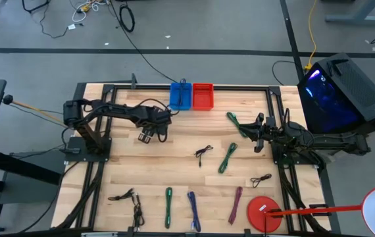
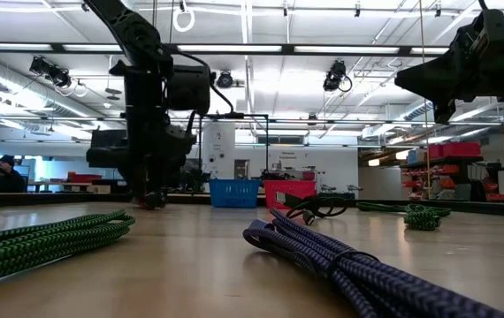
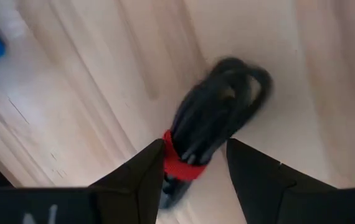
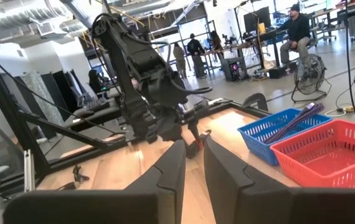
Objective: Pick & Place USB Port
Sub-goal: Put the black charger cable into the red bin
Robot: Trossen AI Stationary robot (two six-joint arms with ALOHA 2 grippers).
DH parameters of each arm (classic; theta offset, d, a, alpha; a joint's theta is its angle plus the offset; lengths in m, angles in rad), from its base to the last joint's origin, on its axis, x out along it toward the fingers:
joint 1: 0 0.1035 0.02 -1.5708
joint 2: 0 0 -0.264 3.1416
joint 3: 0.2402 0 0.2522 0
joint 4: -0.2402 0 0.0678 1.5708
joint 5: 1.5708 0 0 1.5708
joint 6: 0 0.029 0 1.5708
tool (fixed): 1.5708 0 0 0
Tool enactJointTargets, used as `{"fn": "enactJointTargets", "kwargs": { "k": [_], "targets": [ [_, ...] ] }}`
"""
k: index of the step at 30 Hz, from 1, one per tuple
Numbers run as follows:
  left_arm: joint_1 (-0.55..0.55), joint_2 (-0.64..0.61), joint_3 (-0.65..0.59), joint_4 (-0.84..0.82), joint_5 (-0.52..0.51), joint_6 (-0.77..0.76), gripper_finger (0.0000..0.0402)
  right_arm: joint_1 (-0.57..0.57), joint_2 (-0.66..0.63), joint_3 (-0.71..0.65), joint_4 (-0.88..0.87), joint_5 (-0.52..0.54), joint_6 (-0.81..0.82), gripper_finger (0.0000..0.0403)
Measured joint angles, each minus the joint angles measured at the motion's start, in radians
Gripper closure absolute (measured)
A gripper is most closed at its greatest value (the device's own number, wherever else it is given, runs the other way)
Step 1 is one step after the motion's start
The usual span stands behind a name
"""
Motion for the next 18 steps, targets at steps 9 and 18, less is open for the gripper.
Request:
{"fn": "enactJointTargets", "kwargs": {
  "k": [9,18],
  "targets": [
    [0.044,-0.005,-0.067,0.079,0.008,-0.079,0.0287,0.0,0.0,0.0,0.0,0.0,0.0,0.034],
    [0.056,0.003,-0.013,0.069,0.002,-0.551,0.0345,0.0,0.0,0.0,0.0,0.0,0.001,0.034]
  ]
}}
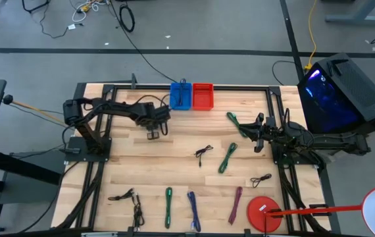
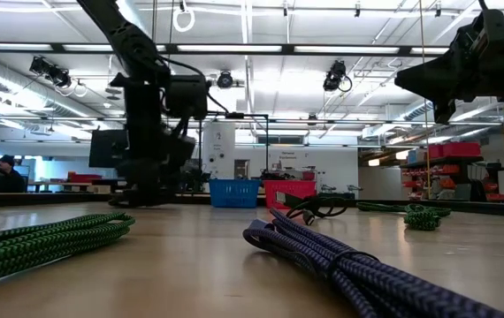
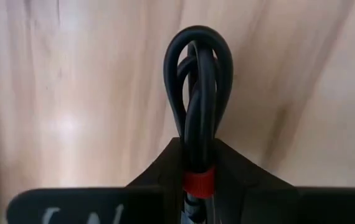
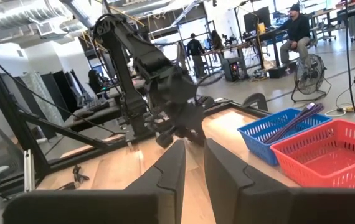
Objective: Pick & Place USB Port
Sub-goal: Put the black charger cable into the red bin
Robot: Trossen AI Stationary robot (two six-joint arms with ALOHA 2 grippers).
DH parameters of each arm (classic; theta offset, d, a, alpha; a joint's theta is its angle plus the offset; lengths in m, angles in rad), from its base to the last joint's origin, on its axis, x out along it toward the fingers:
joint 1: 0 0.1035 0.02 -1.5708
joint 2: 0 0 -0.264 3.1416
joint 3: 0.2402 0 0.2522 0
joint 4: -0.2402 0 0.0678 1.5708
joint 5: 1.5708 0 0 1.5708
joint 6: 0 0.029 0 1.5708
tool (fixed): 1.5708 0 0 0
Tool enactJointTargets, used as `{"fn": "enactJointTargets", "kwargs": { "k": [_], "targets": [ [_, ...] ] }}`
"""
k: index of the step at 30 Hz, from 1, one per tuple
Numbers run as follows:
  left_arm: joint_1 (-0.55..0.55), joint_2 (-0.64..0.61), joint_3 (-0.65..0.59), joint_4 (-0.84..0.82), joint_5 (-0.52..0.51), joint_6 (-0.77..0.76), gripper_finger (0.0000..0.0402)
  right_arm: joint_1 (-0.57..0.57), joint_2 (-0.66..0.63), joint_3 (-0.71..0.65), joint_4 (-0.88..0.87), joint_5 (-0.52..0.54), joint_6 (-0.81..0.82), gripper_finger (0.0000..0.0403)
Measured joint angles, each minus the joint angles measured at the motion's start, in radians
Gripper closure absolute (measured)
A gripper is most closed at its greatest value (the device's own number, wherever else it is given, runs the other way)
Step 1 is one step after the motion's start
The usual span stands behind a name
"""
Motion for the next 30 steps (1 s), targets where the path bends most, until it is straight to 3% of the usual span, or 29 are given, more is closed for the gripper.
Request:
{"fn": "enactJointTargets", "kwargs": {
  "k": [4,7,11,14,18,23,30],
  "targets": [
    [-0.005,0.0,0.074,-0.063,0.263,-0.092,0.0345,0.0,0.0,0.0,0.0,0.0,0.001,0.034],
    [-0.016,-0.011,0.124,-0.047,0.389,-0.152,0.0345,0.0,0.0,0.0,0.0,0.0,0.001,0.034],
    [-0.03,-0.047,0.191,0.032,0.415,-0.168,0.0345,0.0,0.0,0.0,-0.001,0.0,-0.001,0.034],
    [-0.015,-0.08,0.223,0.205,0.427,-0.169,0.0345,0.0,0.0,0.0,-0.001,0.001,-0.001,0.034],
    [0.048,-0.11,0.232,0.475,0.537,-0.227,0.0345,0.0,0.0,0.0,0.0,0.001,-0.001,0.034],
    [0.102,-0.112,0.231,0.693,0.693,-0.333,0.0345,0.0,0.0,0.0,0.013,0.018,0.001,0.034],
    [0.039,-0.102,0.23,0.869,0.732,-0.311,0.0345,0.0,0.053,0.001,0.239,0.054,-0.049,0.034]
  ]
}}
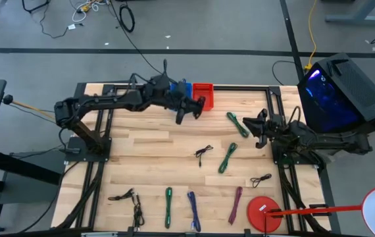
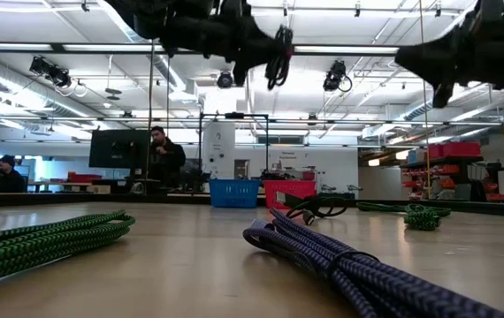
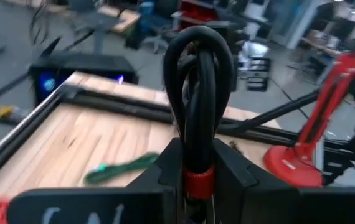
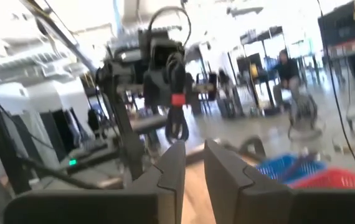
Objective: Pick & Place USB Port
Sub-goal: Put the black charger cable into the red bin
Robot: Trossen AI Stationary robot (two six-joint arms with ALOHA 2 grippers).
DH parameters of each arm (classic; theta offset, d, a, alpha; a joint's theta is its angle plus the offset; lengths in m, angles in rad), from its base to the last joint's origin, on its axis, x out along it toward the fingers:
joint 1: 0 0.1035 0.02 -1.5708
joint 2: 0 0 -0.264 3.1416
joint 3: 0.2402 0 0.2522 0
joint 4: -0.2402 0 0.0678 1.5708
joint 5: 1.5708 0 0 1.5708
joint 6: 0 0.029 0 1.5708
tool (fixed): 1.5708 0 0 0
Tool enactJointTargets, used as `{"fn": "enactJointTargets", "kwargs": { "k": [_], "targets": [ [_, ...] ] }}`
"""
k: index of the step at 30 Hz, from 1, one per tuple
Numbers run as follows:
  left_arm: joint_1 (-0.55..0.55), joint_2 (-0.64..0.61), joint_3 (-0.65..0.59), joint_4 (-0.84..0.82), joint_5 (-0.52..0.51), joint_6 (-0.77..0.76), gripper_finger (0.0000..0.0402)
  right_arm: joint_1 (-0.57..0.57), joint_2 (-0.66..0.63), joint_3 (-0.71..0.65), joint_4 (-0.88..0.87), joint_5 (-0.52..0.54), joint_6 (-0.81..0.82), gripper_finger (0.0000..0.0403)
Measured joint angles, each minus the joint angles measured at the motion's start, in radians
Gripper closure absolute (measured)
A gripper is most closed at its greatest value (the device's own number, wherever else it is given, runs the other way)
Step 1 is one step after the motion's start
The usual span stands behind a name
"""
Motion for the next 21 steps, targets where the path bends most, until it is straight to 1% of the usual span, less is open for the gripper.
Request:
{"fn": "enactJointTargets", "kwargs": {
  "k": [2,4,6,9,14,18,21],
  "targets": [
    [-0.014,0.0,0.0,0.031,-0.004,-0.002,0.0345,0.0,0.046,0.005,0.058,0.003,-0.025,0.034],
    [-0.03,0.0,0.0,0.072,-0.007,-0.003,0.0345,0.0,0.106,0.028,0.064,0.025,-0.03,0.034],
    [-0.049,0.0,0.0,0.09,-0.008,0.007,0.0345,0.0,0.181,0.07,0.064,0.023,-0.027,0.034],
    [-0.076,0.0,0.0,0.115,-0.013,0.02,0.0345,0.0,0.31,0.18,0.1,-0.027,-0.086,0.034],
    [-0.107,0.0,0.0,0.13,-0.046,0.039,0.0345,0.0,0.515,0.36,0.081,-0.021,-0.219,0.034],
    [-0.134,0.0,0.0,0.152,-0.05,0.04,0.0345,0.0,0.663,0.472,0.08,-0.057,-0.249,0.0339],
    [-0.15,0.0,0.0,0.153,-0.047,0.055,0.0345,-0.001,0.747,0.536,0.08,-0.074,-0.271,0.0335]
  ]
}}
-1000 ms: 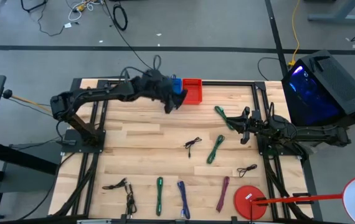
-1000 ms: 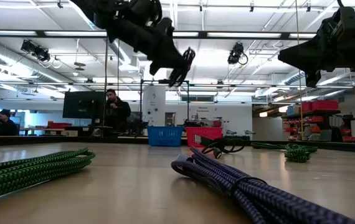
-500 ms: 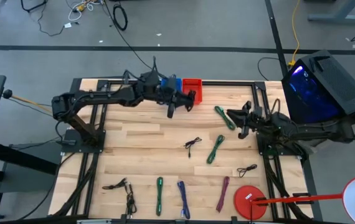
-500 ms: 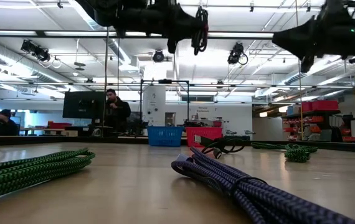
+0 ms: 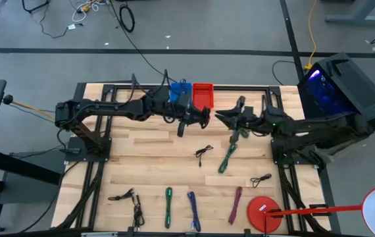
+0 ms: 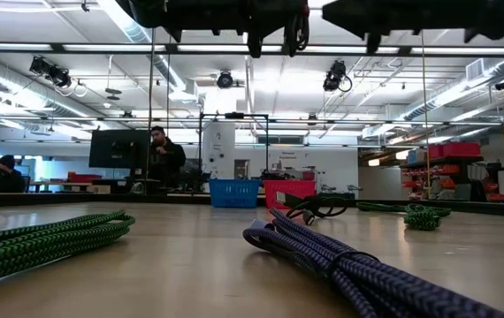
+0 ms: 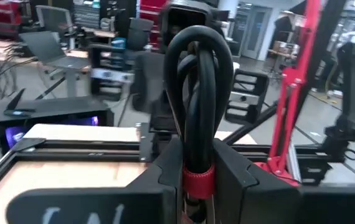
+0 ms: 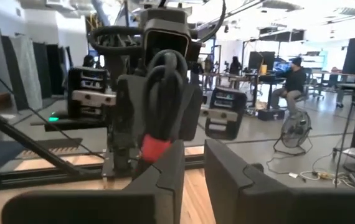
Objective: Pick & Place USB Port
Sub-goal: Put the black charger cable into the red bin
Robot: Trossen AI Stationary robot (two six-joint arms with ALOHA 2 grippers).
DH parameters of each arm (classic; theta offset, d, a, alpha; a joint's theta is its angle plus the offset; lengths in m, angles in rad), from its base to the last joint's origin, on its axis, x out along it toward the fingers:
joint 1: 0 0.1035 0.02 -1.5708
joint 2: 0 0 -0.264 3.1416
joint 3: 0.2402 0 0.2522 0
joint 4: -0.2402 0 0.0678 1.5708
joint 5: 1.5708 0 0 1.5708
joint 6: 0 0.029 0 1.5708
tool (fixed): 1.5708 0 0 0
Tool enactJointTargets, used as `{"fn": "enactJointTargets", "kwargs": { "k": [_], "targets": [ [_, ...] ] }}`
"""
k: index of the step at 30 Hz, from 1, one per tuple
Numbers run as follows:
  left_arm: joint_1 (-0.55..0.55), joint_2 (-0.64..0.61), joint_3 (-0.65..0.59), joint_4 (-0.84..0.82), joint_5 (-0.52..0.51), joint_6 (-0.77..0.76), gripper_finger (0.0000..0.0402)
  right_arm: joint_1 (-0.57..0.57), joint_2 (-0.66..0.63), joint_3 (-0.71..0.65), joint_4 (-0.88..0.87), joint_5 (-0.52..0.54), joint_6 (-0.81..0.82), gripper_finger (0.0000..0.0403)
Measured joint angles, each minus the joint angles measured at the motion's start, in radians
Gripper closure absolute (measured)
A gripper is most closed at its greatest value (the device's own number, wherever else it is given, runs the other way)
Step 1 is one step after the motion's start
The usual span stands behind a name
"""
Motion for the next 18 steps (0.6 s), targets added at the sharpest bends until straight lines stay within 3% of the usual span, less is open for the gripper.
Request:
{"fn": "enactJointTargets", "kwargs": {
  "k": [5,10,18],
  "targets": [
    [-0.021,0.0,0.0,0.002,-0.003,0.033,0.0345,-0.017,0.094,0.078,0.002,-0.016,-0.007,0.0324],
    [-0.023,-0.001,0.0,0.0,-0.017,0.067,0.0345,-0.027,0.143,0.134,0.0,-0.114,0.012,0.0308],
    [0.047,-0.059,0.0,-0.076,-0.039,0.073,0.0345,-0.045,0.114,0.143,-0.068,-0.055,0.008,0.0289]
  ]
}}
